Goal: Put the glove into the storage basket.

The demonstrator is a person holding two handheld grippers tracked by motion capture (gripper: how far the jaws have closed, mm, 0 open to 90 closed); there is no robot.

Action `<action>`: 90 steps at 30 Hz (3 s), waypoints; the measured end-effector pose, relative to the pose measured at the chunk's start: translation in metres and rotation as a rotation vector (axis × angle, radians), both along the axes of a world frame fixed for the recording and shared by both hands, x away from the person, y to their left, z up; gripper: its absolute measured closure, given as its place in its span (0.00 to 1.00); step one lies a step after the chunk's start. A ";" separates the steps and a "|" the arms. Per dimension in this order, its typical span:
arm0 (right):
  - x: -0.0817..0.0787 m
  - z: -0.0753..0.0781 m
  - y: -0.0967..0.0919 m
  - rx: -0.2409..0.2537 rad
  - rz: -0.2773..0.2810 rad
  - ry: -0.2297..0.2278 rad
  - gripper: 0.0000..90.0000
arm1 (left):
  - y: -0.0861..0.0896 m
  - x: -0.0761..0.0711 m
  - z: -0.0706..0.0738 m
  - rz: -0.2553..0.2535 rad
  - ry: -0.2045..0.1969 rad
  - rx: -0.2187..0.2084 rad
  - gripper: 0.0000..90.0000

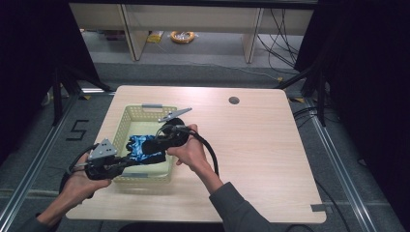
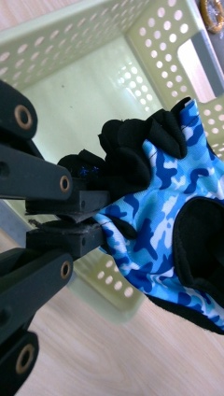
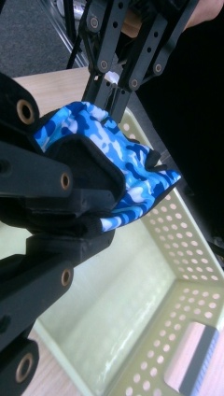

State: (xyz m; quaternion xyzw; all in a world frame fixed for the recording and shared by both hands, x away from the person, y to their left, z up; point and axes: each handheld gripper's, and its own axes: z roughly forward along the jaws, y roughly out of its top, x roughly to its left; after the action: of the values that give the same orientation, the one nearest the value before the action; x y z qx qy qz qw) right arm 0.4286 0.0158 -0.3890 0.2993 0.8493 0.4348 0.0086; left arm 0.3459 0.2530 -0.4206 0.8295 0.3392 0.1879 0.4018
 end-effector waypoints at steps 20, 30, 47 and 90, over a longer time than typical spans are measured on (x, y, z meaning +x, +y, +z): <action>0.019 -0.037 0.032 -0.027 -0.017 0.073 0.91 | 0.024 0.016 -0.020 0.032 0.086 0.046 0.92; 0.019 -0.052 0.039 -0.075 -0.055 0.091 0.91 | 0.026 0.017 -0.024 0.032 0.120 0.065 0.81; 0.022 -0.064 0.044 -0.185 -0.115 0.082 0.84 | 0.023 0.007 0.003 0.096 0.041 -0.036 0.51; -0.003 -0.023 -0.023 -0.068 -0.121 0.006 0.53 | -0.031 -0.018 -0.001 0.018 0.092 -0.160 0.39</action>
State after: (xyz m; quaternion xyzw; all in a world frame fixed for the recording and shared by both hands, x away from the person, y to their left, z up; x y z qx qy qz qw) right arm 0.4259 -0.0067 -0.4119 0.3507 0.8440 0.4036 0.0425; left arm 0.3280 0.2225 -0.4216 0.7994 0.3790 0.1254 0.4490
